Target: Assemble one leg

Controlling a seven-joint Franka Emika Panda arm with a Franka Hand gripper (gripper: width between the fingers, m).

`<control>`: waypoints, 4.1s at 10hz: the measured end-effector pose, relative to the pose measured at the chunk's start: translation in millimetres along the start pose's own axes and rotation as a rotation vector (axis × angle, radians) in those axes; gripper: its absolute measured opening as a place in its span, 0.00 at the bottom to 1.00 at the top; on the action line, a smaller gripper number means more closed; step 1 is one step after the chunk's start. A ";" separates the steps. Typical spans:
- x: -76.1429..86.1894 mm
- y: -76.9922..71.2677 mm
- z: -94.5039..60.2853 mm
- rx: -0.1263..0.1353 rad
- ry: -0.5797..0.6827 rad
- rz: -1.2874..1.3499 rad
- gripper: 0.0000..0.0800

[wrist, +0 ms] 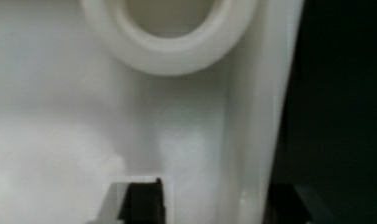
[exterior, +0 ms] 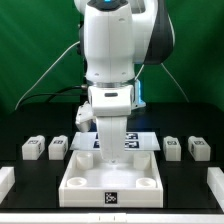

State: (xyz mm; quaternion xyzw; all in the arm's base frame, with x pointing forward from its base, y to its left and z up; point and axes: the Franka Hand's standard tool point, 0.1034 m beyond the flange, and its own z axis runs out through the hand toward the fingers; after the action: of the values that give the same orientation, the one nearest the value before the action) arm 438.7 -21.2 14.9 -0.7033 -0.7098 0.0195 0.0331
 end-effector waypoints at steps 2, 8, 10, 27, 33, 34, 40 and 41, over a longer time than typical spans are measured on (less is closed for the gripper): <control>-0.3 1.1 -0.5 -0.005 0.000 0.001 0.08; -0.5 1.3 -0.6 -0.006 0.000 0.002 0.07; 18.7 14.8 -4.7 -0.021 0.005 0.032 0.07; 85.6 57.8 -1.8 -0.063 0.037 0.054 0.80; 84.3 57.8 -1.6 -0.063 0.037 0.057 0.81; 83.8 57.9 -1.7 -0.063 0.037 0.061 0.81; 135.3 33.2 -37.4 -0.059 0.082 0.786 0.81; 157.4 27.1 -35.6 -0.055 0.099 0.931 0.81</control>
Offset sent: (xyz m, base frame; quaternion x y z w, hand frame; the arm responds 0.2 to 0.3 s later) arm 0.0000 0.0000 0.0000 0.0000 0.0000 0.0000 1.0000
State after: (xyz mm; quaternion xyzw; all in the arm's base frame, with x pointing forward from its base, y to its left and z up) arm 467.1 135.8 51.4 -0.9476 -0.3167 -0.0201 0.0358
